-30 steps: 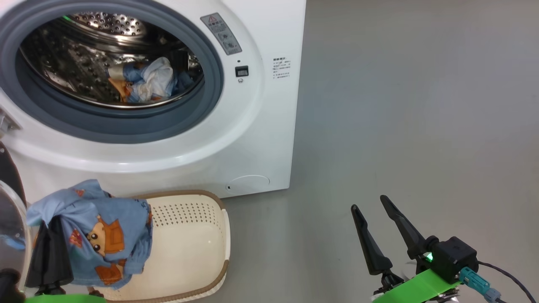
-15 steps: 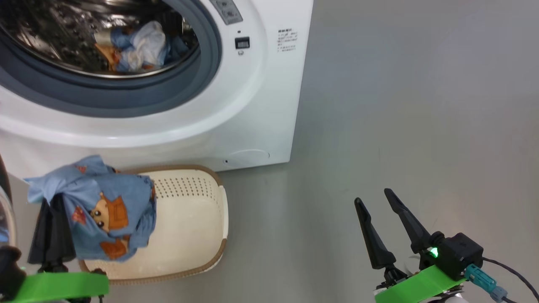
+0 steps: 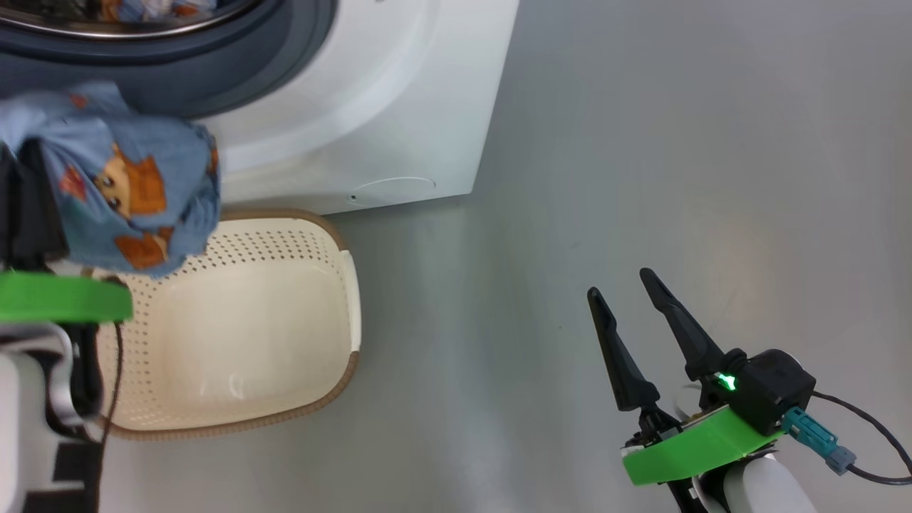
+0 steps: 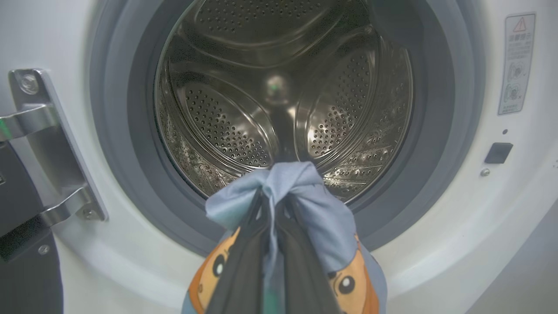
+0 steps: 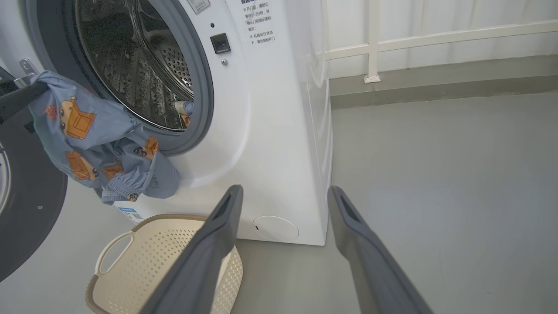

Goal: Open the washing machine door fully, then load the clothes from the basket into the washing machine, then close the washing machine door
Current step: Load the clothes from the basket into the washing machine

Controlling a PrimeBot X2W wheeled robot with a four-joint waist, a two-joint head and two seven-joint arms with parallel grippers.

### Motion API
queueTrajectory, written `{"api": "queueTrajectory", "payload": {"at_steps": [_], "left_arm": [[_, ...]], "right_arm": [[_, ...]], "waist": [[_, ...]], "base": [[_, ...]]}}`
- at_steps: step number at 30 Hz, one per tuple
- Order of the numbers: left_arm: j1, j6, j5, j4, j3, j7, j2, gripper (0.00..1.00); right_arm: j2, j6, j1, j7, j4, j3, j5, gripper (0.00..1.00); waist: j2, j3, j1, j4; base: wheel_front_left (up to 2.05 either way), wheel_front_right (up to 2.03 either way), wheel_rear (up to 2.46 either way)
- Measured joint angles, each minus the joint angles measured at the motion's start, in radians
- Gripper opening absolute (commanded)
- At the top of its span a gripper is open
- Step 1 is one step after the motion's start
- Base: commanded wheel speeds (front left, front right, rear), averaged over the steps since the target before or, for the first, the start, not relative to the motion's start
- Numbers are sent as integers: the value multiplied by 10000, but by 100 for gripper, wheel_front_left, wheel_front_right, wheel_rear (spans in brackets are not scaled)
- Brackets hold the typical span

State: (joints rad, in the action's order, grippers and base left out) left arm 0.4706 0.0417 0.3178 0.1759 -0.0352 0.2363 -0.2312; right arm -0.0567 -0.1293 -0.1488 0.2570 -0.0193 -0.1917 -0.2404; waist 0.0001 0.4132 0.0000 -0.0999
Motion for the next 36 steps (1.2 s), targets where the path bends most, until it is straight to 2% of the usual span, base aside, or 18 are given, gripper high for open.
{"api": "queueTrajectory", "payload": {"at_steps": [23,36], "left_arm": [[4859,173,-702,3070,581,-646,-1212,0],[7625,307,-1030,4863,1223,-1016,-1198,0]], "right_arm": [[8,0,-420,0,90,-261,-445,100],[13,0,-821,0,261,-483,-690,100]], "waist": [[0,1260,0,-1038],[0,2498,0,-1370]], "base": [[0,0,0],[0,0,0]]}}
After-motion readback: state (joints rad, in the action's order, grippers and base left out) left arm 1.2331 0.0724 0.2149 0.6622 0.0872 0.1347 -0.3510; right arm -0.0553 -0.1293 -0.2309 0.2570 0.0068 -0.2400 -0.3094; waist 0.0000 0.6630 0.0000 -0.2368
